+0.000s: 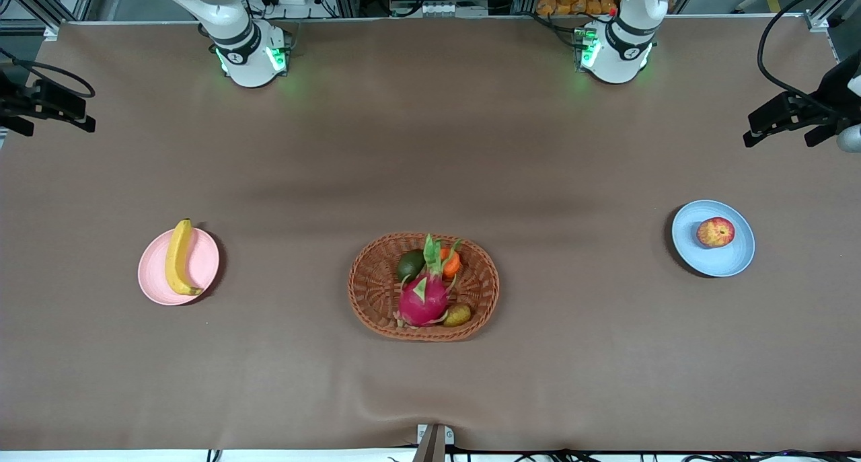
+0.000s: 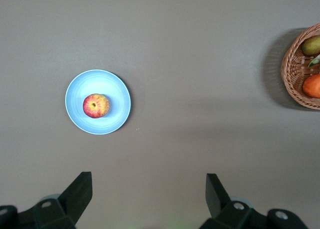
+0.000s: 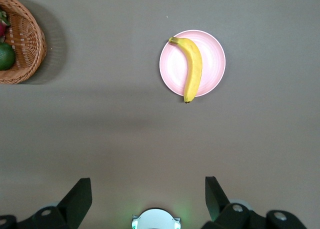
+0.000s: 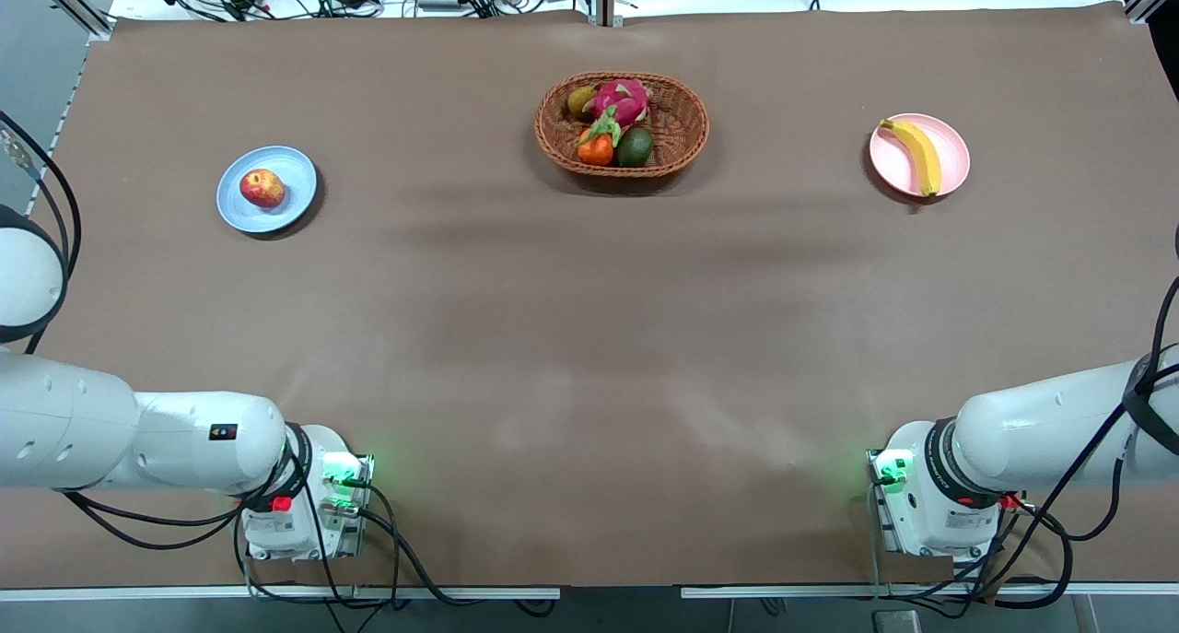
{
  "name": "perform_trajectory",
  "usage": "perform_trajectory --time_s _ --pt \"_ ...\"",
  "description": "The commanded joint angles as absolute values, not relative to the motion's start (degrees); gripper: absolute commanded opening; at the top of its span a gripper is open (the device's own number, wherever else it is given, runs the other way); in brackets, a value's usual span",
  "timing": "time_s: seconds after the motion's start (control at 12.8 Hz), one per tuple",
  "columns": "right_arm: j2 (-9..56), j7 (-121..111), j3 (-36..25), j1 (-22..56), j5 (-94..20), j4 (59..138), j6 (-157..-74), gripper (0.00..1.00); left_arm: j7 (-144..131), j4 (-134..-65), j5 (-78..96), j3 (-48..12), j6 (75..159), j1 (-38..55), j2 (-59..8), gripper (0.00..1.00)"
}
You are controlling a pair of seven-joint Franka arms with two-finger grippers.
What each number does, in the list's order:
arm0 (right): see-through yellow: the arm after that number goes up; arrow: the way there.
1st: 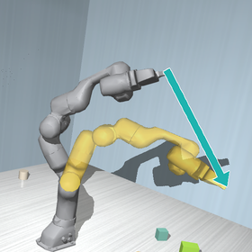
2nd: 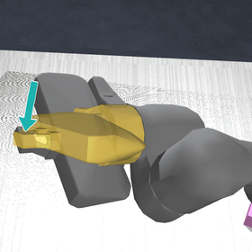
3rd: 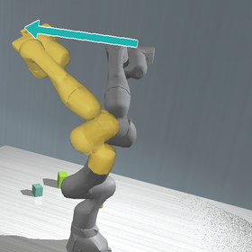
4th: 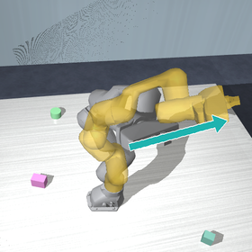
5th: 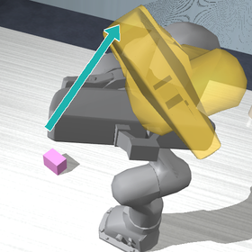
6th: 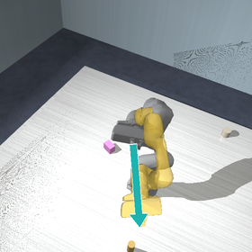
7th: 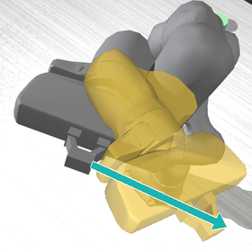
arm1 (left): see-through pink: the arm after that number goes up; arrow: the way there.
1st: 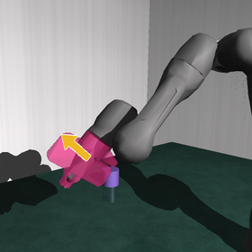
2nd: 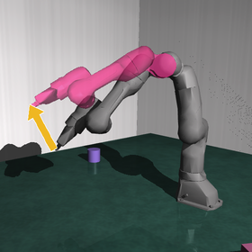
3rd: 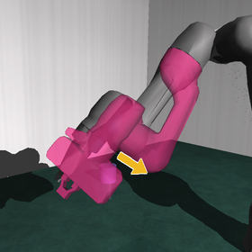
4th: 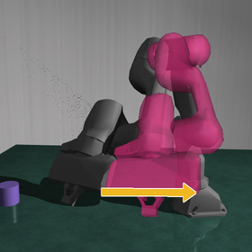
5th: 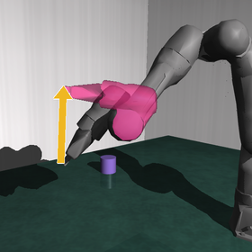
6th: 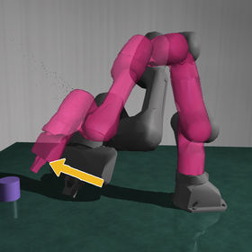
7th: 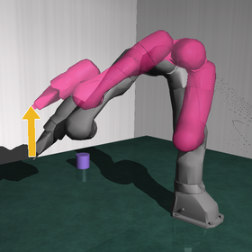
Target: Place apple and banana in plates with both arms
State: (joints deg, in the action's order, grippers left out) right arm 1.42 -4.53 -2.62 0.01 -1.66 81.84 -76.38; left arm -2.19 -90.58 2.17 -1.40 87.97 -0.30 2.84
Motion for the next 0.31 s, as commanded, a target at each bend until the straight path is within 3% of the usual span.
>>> perform_trajectory --time_s 0.0,0.23 --pt "0.7 -3.7 -2.3 -0.4 -1.8 83.2 -77.3 1.00 -2.4 -89.9 1.3 -2.3 87.8 -0.7 2.2 1.00" --pt "0.7 -3.7 -2.4 -0.4 -1.8 83.3 -77.3 1.00 -1.9 -90.2 1.3 -2.3 87.8 -0.8 2.1 1.00"
